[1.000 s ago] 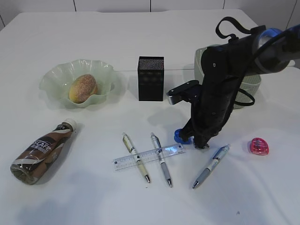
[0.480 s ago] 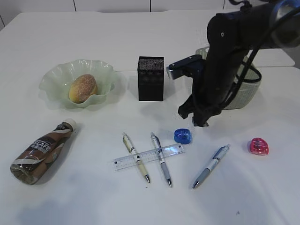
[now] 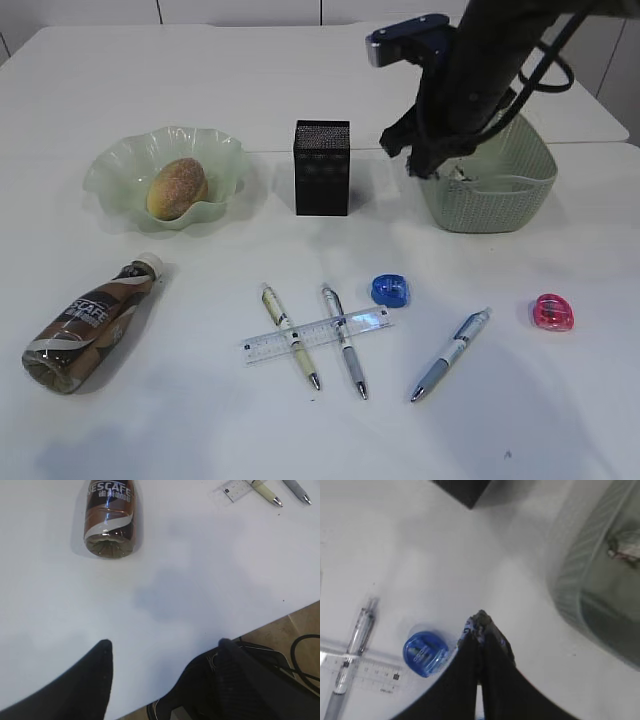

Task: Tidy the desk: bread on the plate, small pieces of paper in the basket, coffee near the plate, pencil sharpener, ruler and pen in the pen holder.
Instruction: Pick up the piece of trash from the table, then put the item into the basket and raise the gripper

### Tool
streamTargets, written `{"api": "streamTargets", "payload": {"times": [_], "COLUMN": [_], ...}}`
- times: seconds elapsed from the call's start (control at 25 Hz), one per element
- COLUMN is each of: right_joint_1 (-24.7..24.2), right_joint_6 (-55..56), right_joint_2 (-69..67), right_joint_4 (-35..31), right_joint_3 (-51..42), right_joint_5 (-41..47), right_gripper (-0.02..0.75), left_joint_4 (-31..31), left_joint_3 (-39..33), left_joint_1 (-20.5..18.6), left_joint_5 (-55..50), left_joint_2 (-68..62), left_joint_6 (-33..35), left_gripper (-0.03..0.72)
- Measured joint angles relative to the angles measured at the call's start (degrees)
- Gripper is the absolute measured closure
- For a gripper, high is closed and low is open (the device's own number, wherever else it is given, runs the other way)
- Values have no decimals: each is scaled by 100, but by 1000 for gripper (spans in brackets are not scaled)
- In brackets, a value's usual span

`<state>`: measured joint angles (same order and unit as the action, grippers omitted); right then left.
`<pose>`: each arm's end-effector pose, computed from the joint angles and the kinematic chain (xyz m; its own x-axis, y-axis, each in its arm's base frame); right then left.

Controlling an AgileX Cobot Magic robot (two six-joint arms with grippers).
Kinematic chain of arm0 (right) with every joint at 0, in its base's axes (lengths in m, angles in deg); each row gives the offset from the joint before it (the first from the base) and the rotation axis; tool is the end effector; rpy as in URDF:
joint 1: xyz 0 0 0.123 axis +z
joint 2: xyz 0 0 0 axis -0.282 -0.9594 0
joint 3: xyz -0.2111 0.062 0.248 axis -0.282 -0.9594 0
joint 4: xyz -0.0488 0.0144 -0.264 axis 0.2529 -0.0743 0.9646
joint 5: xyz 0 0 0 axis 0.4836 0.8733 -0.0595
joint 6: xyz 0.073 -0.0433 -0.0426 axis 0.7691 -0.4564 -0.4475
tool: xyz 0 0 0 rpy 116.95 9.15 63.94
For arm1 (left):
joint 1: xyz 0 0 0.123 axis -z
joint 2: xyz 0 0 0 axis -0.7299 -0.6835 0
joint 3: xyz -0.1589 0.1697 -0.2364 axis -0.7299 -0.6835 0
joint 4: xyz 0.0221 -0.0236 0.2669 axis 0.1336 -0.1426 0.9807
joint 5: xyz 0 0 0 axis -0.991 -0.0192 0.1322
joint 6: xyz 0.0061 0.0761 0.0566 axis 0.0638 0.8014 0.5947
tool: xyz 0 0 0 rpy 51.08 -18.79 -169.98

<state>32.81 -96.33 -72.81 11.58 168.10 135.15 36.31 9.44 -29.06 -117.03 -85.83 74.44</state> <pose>0.4566 0.1368 0.2928 -0.8026 -0.4527 -0.3885 -0.4673 0.8819 -0.0622 0.0651 -0.0299 0.2933 -0.7887 0.1631 -0.5927 0.2891 0.9493 -0.1234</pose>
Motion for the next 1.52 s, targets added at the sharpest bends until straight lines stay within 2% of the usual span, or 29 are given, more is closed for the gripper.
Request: {"api": "streamTargets", "payload": {"times": [0.16, 0.24, 0.4, 0.72, 0.92, 0.96, 1.12, 1.16, 1.2, 1.24, 1.36, 1.52], "right_joint_1": [-262, -673, -1021, -1083, -1083, -1091, -1109, -1109, -1109, -1109, -1109, -1109], "right_joint_6": [0, 0, 0, 13, 224, 680, 861, 861, 899, 899, 909, 907], "right_joint_2": [0, 0, -10, -411, -578, -635, -638, -638, -638, -638, -638, -564], "right_joint_4": [-9, -13, -23, -23, 86, 347, 575, 575, 636, 634, 679, 751], "right_joint_3": [142, 164, 164, 169, 169, 169, 169, 169, 169, 169, 169, 169], "right_joint_5": [0, -16, -357, -1265, -1432, -1514, -1587, -1587, -1644, -1672, -1685, -1441], "right_gripper": [722, 722, 722, 722, 722, 699, 528, 528, 365, 332, 289, 276], "left_joint_4": [0, 0, 0, 14, 13, 13, 13, 27, 26, 26, 26, 26], "left_joint_3": [0, 0, 0, 0, 0, 0, 0, 0, 0, 0, 0, 0], "left_joint_1": [0, 0, 0, 0, 0, 0, 0, 0, 0, 0, 0, 0], "left_joint_5": [0, 0, 0, 0, -3, -3, -12, -12, -12, -12, 24, 61], "left_joint_2": [0, 0, 0, 0, 0, 0, 0, 0, 0, 0, 0, 0], "left_joint_6": [0, 0, 0, 0, 0, 0, 0, 0, 0, 0, 0, 0], "left_gripper": [235, 235, 235, 234, 235, 235, 235, 234, 235, 235, 235, 235]}}
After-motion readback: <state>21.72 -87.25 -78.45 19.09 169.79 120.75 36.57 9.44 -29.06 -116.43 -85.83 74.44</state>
